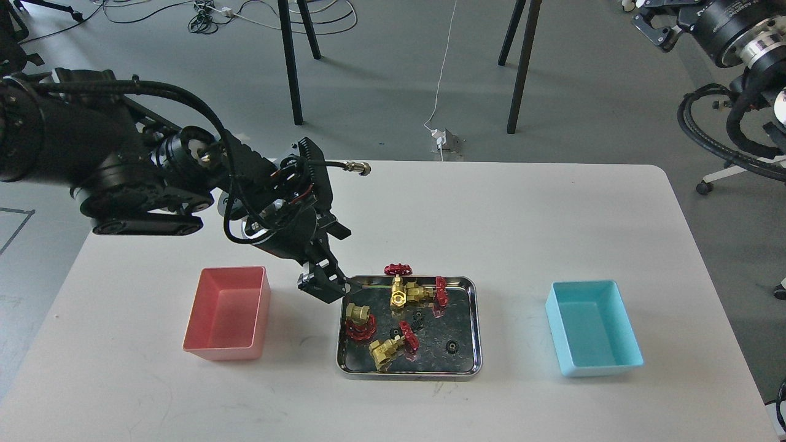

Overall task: Place valve in pink box and gear in blue box
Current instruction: 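Lower the left gripper onto a brass valve with red handwheel, then close the left gripper on the valve and lift it, then carry the held valve over the pink box with the left gripper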

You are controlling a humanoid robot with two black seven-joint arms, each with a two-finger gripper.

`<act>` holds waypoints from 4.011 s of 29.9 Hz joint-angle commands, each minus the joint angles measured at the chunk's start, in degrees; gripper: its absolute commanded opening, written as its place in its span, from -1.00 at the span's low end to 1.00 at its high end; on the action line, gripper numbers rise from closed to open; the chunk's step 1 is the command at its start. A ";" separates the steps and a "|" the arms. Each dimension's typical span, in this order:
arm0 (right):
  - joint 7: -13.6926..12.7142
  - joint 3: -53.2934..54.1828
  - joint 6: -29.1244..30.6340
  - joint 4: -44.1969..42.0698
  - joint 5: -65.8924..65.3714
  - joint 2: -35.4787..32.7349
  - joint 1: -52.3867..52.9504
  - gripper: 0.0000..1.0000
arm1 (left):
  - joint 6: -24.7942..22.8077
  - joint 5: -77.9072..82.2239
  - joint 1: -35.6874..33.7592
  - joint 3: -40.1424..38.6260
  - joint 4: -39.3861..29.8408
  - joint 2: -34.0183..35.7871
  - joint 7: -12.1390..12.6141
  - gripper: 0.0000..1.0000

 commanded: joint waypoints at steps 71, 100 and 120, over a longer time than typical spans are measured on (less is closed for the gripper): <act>-3.64 -2.70 -0.48 -5.17 -0.33 7.52 1.95 0.99 | 13.02 8.15 22.23 -6.89 20.21 0.11 0.00 -0.88; -3.29 -7.09 -10.24 -3.59 -4.72 7.52 10.13 0.99 | 9.77 23.97 16.77 -8.47 0.87 33.87 0.00 -0.85; -3.29 -5.69 -10.15 -2.71 -4.64 5.86 7.32 0.99 | 9.77 23.88 26.18 -11.64 10.89 27.81 0.00 -0.75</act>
